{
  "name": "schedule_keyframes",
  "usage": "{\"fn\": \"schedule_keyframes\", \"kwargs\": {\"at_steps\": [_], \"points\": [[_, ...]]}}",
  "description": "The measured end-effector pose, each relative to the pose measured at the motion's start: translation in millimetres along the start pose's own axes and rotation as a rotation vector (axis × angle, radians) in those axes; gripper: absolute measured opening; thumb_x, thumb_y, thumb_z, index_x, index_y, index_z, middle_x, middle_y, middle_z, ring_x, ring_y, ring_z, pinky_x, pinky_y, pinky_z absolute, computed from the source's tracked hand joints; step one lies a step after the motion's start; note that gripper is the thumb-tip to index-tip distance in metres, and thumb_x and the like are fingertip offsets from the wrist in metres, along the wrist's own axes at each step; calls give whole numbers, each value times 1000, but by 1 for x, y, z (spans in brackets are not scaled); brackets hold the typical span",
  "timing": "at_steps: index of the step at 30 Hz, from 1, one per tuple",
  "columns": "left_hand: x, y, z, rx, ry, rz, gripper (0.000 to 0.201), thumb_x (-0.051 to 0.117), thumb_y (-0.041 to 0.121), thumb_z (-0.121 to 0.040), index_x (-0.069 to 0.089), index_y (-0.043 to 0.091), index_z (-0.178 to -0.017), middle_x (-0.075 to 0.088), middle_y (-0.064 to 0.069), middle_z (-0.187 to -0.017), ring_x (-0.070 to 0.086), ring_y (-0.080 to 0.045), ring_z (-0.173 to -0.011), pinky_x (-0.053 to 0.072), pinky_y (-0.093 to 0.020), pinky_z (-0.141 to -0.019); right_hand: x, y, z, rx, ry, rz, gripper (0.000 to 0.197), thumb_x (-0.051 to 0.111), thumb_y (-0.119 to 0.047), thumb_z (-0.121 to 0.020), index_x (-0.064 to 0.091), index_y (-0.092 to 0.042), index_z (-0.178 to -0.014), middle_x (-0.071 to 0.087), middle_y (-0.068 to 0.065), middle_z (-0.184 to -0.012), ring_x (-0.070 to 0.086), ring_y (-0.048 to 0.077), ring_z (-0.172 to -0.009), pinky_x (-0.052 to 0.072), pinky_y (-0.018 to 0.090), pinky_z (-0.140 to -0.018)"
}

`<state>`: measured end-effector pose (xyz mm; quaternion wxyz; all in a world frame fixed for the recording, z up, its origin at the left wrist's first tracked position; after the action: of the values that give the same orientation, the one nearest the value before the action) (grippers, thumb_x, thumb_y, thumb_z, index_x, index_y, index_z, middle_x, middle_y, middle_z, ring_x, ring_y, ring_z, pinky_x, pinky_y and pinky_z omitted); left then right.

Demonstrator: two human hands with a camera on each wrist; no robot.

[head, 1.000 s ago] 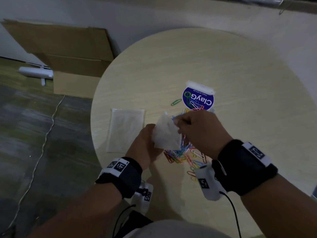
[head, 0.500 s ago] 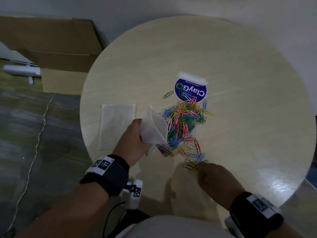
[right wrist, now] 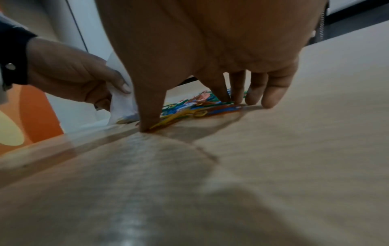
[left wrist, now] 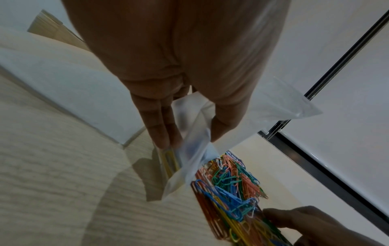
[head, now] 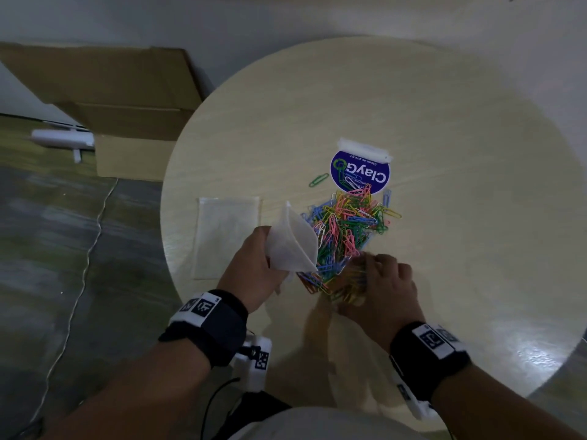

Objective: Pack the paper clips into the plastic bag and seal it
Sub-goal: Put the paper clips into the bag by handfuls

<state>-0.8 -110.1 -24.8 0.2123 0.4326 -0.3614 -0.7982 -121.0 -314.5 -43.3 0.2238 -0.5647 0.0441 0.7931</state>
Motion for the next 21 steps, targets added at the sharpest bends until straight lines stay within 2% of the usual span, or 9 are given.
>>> {"fn": "schedule_keyframes", "kwargs": {"at_steps": [4,6,8,12,16,19,21], "points": [[0,1,1,-3,5,6,57,79,25,-82,39,38,-121,59,16,-102,69,-13,-86,59,-42,-77,6,-4,-6,-122,22,-48,57,63,-45,-82,50,-20,-132,49,7,-116,43,31,-99,45,40,-87],[0,1,1,-8,5,15,56,78,26,-83,39,37,-121,59,16,-101,70,-13,-85,59,-43,-77,8,-3,-8,-151,29,-72,39,63,-29,-85,57,-21,-124,53,7,-108,47,31,-95,46,40,-84],[0,2,2,-11,6,21,55,78,27,-84,40,37,-122,60,17,-101,70,-12,-85,59,-43,-77,9,-3,-11,-173,33,-76,29,61,-20,-85,61,-19,-114,56,7,-101,51,33,-92,47,40,-80],[0,2,3,-2,4,18,55,78,29,-84,39,38,-122,60,12,-109,69,-13,-88,58,-44,-80,5,-2,-13,-169,28,-79,20,59,-18,-87,64,-13,-106,60,11,-95,57,35,-91,47,39,-80],[0,2,4,2,2,12,59,79,31,-82,42,35,-128,60,7,-120,67,-10,-92,58,-43,-80,-6,9,-14,-67,-38,-184,17,58,-25,-89,67,-15,-100,62,11,-98,59,33,-95,46,36,-77],[1,2,4,11,0,7,57,78,27,-83,42,35,-126,62,6,-114,69,-12,-82,59,-42,-71,-27,16,-12,-2,-39,-245,15,63,-23,-86,71,-16,-96,70,9,-98,64,29,-93,47,32,-76],[2,3,4,16,0,16,55,77,27,-84,40,38,-123,61,7,-111,69,-13,-83,59,-42,-71,-53,15,-11,29,20,-370,8,70,-23,-82,73,-19,-89,74,4,-88,67,23,-83,46,28,-72]]}}
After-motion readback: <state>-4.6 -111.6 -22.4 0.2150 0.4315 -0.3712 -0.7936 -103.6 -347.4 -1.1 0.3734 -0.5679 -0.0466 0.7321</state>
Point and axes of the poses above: each hand's wrist, its own z-axis away from the middle knuckle, its own x-axis out of the palm, y = z × x, the point moved 7 cm from there along -z, towards the middle knuckle
